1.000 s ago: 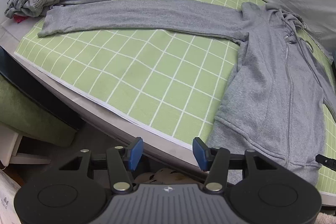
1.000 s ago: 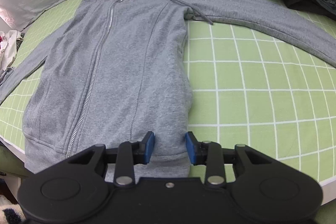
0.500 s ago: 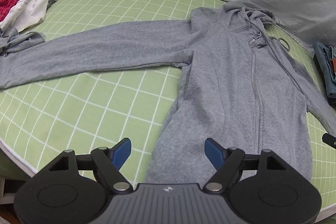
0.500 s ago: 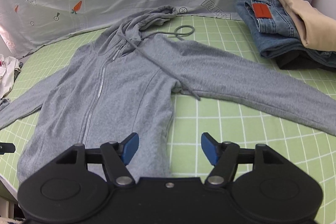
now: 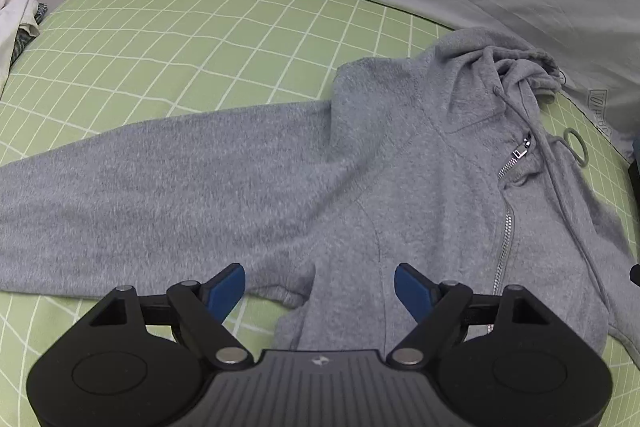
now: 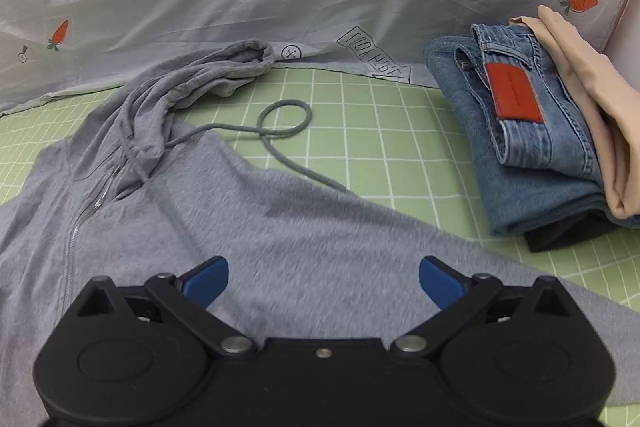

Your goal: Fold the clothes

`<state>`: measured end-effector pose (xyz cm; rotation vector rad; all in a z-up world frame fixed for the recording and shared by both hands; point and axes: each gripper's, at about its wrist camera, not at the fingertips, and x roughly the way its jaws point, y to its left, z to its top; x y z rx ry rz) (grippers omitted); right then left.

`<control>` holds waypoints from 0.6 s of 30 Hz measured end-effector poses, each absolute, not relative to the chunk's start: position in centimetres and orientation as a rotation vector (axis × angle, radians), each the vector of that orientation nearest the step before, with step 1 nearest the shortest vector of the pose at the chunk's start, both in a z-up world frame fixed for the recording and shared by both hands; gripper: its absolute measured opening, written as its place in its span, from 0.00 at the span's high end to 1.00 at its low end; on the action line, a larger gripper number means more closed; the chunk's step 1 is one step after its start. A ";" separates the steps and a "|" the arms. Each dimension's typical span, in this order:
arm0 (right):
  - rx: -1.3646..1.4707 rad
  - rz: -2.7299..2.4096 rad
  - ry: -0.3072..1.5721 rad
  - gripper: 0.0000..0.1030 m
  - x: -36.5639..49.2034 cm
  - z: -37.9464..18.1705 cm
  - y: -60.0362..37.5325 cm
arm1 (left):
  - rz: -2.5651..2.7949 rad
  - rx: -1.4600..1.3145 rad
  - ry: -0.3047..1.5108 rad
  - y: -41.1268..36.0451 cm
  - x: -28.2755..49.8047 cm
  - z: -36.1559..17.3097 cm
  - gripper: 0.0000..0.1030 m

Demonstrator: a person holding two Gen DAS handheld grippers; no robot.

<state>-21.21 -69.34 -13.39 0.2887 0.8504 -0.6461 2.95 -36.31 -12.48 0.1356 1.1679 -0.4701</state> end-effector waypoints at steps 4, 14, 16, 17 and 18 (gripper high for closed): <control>0.262 -0.675 0.843 0.04 -17.7 -14.9 -72.8 | -0.455 0.148 1.182 -38.2 4.9 -13.8 0.20; 0.240 -0.558 0.906 0.57 -13.1 -17.4 -75.4 | -0.441 0.230 1.156 -40.2 5.4 -15.2 0.08; 0.226 -0.526 0.907 0.63 -12.7 -17.5 -75.2 | -0.438 0.250 1.151 -40.5 5.2 -15.3 0.08; 0.221 -0.511 0.904 0.71 -12.6 -17.6 -75.1 | -0.436 0.254 1.152 -40.5 5.1 -15.3 0.08; 0.224 -0.493 0.902 0.78 -12.5 -17.6 -75.1 | -0.435 0.251 1.155 -40.6 5.1 -15.3 0.08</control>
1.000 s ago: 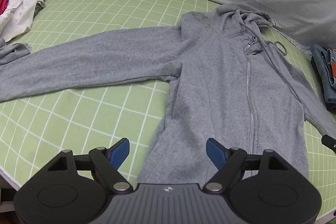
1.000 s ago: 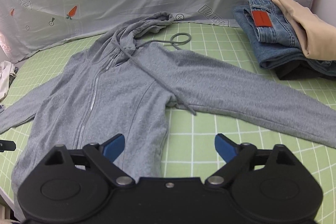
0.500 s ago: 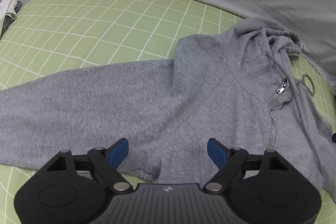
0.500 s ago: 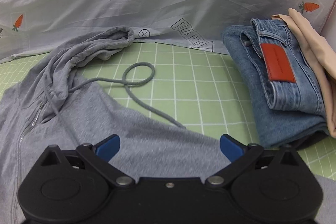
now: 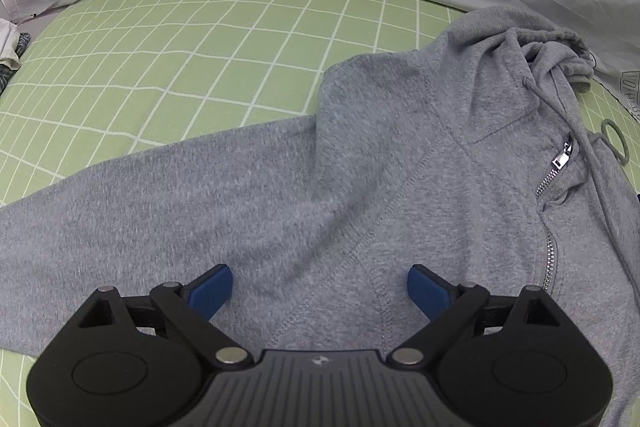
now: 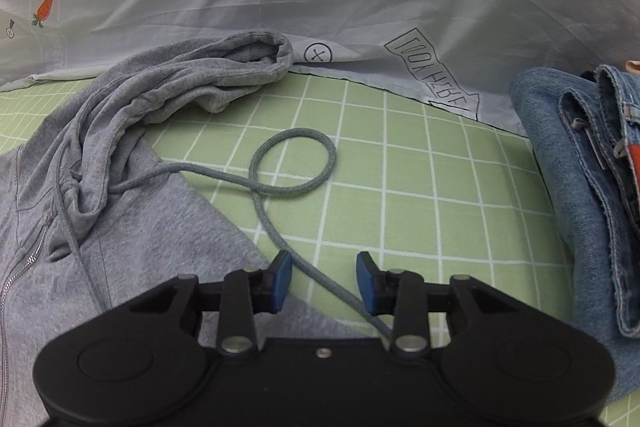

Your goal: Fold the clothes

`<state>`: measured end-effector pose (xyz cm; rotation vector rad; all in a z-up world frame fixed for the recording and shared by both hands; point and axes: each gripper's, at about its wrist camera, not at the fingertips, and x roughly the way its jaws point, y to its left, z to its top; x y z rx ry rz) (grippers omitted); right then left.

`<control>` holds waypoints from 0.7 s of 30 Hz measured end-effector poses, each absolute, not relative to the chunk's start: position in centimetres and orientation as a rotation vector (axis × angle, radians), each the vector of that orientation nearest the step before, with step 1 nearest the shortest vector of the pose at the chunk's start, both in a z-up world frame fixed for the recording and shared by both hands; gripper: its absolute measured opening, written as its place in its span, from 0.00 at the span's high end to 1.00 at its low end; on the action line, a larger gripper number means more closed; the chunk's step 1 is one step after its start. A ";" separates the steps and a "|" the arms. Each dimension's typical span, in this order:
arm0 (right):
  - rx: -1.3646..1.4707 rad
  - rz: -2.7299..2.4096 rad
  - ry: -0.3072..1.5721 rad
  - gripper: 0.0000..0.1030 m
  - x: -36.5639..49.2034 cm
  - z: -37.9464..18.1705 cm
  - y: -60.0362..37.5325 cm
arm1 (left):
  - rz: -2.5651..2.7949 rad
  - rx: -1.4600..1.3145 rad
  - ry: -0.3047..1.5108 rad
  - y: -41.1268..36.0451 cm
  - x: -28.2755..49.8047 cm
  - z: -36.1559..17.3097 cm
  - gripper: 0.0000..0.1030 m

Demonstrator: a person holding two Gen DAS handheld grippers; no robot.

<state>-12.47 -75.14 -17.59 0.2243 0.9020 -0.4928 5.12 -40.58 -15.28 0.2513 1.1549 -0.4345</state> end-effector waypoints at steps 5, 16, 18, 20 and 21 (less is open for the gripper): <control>0.200 -0.496 0.848 0.98 -12.6 -16.2 -74.5 | -0.446 0.189 1.172 -39.9 4.8 -14.5 0.08; 0.283 -0.475 0.612 0.98 -17.3 -7.0 -67.8 | -0.486 0.137 1.108 -37.1 1.2 -10.8 0.08; 0.307 -0.461 0.608 0.98 -18.5 -6.8 -66.0 | -0.499 0.130 1.096 -36.2 0.1 -10.2 0.08; 0.328 -0.434 0.602 0.98 -19.6 -6.7 -63.9 | -0.511 0.122 1.086 -35.2 -0.9 -9.6 0.08; 0.337 -0.419 0.599 0.98 -20.1 -6.6 -62.8 | -0.520 0.116 1.081 -34.5 -1.5 -9.3 0.08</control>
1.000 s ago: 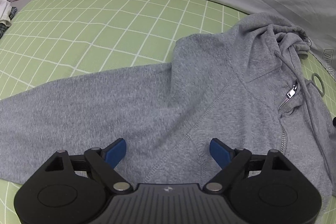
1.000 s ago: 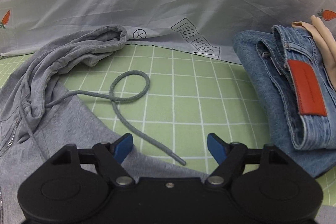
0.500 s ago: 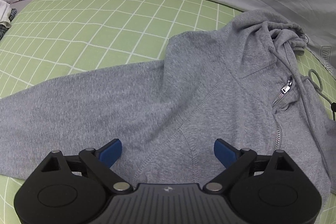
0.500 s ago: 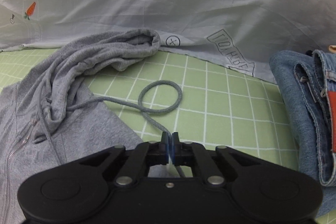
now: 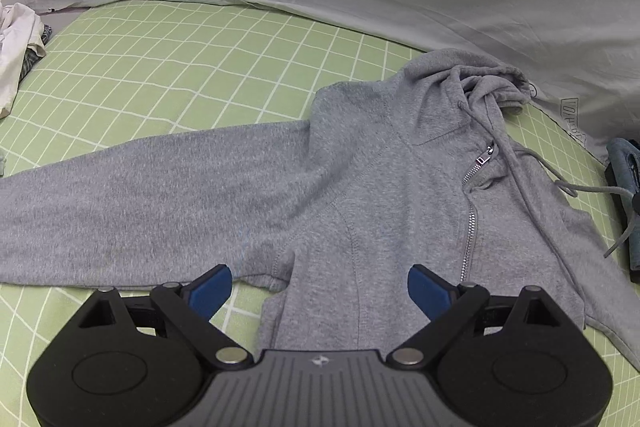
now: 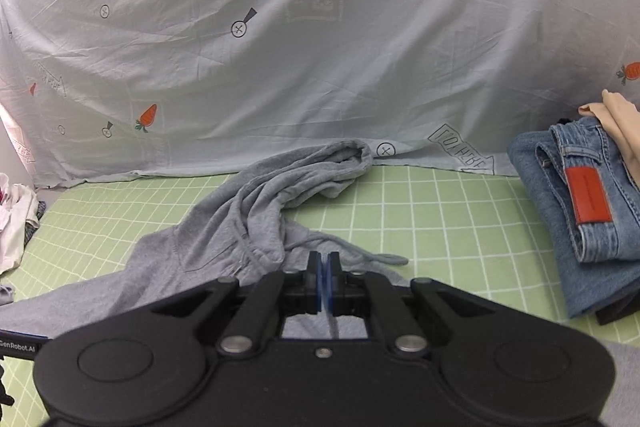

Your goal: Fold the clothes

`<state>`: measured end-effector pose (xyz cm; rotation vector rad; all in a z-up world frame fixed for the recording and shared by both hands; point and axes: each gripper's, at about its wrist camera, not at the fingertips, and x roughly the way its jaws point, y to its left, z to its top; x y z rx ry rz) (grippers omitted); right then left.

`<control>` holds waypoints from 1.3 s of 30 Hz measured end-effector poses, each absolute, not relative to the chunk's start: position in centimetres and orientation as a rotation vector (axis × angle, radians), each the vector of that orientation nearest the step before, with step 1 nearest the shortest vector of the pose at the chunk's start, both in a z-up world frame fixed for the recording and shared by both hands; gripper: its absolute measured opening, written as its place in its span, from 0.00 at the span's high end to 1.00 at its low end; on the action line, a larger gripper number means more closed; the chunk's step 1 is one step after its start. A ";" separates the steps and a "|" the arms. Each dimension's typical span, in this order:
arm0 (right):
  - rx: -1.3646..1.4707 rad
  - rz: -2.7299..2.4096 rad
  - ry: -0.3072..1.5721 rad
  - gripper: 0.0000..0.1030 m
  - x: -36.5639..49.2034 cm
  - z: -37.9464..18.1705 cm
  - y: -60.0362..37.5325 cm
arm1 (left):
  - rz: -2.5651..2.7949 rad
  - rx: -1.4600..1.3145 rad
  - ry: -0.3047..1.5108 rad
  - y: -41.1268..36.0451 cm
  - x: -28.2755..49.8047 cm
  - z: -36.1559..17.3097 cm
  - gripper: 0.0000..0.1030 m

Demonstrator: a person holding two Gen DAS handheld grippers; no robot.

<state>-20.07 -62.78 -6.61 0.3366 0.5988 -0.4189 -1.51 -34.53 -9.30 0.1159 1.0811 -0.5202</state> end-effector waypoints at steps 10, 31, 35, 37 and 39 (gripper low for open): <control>0.363 -0.228 0.616 0.98 -22.8 -6.2 -51.1 | -0.538 0.118 1.074 -28.5 -5.3 -8.0 0.08; 0.418 -0.382 0.799 0.58 -22.5 -10.9 -41.2 | -0.481 0.102 1.102 -15.9 -4.0 -8.4 0.08; 0.418 -0.477 0.809 0.33 -22.2 -11.8 -40.5 | -0.460 0.073 1.107 -13.5 -2.5 -8.6 0.08; 0.415 -0.529 0.817 0.17 -21.7 -12.3 -40.3 | -0.445 0.052 1.109 -12.3 -1.5 -8.8 0.08; 0.422 -0.575 0.828 0.01 -21.2 -12.9 -40.1 | -0.429 0.029 1.107 -11.2 -0.3 -8.9 0.08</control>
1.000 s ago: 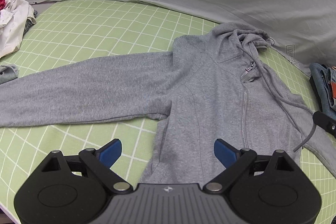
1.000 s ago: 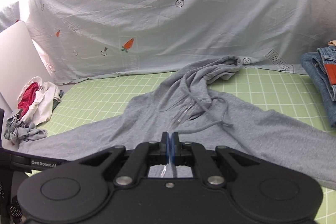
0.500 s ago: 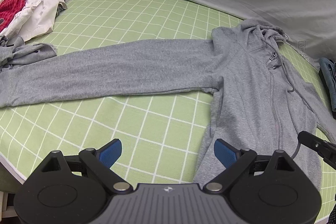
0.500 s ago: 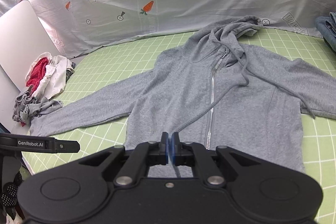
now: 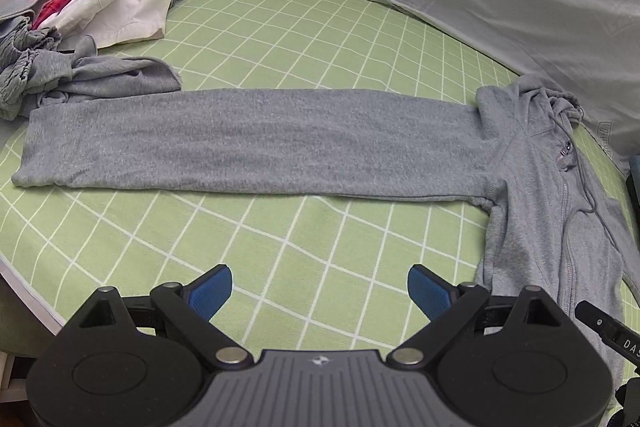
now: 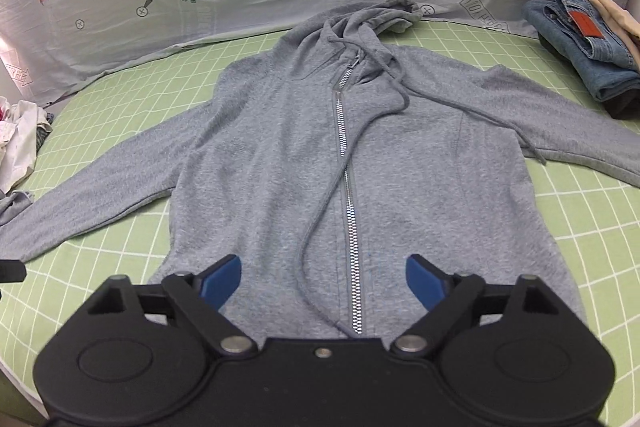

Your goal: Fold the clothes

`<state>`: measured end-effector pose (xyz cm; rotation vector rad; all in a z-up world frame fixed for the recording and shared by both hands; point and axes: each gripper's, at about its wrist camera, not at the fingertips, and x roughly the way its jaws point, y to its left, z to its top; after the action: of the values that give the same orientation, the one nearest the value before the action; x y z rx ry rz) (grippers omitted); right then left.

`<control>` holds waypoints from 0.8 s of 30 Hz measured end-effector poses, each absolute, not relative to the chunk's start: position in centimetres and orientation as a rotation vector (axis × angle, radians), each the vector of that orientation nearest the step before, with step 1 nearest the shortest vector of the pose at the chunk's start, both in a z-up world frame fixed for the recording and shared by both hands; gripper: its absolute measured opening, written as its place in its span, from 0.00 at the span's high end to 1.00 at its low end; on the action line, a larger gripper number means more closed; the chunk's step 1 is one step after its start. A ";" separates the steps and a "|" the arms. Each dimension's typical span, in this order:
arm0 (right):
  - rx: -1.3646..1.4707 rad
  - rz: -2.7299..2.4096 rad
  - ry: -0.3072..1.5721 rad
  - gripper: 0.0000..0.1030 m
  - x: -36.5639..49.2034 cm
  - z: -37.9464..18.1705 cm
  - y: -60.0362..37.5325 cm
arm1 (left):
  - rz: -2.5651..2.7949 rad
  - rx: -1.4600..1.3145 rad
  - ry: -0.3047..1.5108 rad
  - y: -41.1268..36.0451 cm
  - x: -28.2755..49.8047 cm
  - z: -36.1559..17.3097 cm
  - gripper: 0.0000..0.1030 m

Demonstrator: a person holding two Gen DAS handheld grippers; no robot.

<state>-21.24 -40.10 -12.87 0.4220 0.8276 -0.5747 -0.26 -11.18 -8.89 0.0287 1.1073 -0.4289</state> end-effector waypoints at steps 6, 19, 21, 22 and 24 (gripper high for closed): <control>0.452 -0.685 0.826 0.00 -20.4 -14.9 -39.2 | -0.371 -0.008 1.085 -7.6 3.2 -9.2 0.08; 0.510 -0.845 0.847 0.00 -18.8 -17.2 -38.0 | -0.162 0.033 0.990 0.0 9.8 -10.7 0.08; 0.508 -0.858 0.848 0.00 -18.6 -17.3 -38.0 | -0.132 0.038 0.990 0.9 10.6 -11.2 0.08; 0.507 -0.865 0.849 0.00 -18.4 -17.3 -37.9 | -0.118 0.037 0.990 1.3 10.9 -11.5 0.08; 0.504 -0.878 0.847 0.00 -18.2 -17.4 -37.9 | -0.094 0.033 0.981 2.0 11.5 -12.0 0.08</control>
<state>-18.23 -37.92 -17.39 0.5037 0.8473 -0.8778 11.52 1.98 -11.99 0.0330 0.9808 -0.0937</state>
